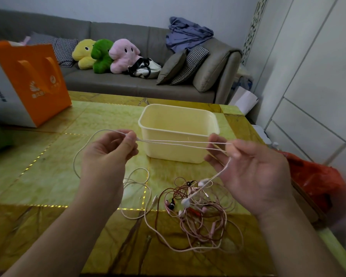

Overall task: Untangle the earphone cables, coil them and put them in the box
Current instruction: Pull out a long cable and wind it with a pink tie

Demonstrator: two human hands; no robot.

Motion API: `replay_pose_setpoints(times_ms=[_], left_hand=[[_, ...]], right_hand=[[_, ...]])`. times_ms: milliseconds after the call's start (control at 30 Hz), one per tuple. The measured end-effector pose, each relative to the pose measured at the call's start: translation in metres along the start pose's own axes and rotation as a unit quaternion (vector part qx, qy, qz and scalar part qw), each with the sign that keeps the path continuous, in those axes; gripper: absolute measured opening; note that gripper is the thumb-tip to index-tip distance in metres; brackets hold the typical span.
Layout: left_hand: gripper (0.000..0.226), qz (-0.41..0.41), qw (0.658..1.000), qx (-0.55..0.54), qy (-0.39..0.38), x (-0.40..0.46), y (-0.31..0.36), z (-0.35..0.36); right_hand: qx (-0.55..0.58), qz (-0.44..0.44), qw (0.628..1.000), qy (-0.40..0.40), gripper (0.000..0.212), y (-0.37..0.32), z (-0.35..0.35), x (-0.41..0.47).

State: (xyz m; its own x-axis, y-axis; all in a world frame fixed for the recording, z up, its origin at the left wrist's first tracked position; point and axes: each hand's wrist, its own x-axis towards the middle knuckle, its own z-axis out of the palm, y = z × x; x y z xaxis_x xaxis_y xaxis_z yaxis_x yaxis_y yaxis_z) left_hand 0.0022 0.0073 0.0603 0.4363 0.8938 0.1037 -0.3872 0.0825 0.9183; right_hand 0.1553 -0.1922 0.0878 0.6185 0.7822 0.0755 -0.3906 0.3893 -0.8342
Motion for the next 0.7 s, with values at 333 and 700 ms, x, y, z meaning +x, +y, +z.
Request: replay_pose_setpoints(times_ms=[333,700], left_hand=[[0.005,-0.023,0.999,-0.019,0.042,0.009,-0.007,-0.007],[0.008,-0.021,0.999,-0.015,0.043,0.011,-0.005,-0.011]], right_hand=[[0.119,-0.072,0.990,0.015,0.013,-0.006,-0.018,0.002],[0.116,-0.053,0.990,0.057,0.034,-0.011,-0.031,0.004]])
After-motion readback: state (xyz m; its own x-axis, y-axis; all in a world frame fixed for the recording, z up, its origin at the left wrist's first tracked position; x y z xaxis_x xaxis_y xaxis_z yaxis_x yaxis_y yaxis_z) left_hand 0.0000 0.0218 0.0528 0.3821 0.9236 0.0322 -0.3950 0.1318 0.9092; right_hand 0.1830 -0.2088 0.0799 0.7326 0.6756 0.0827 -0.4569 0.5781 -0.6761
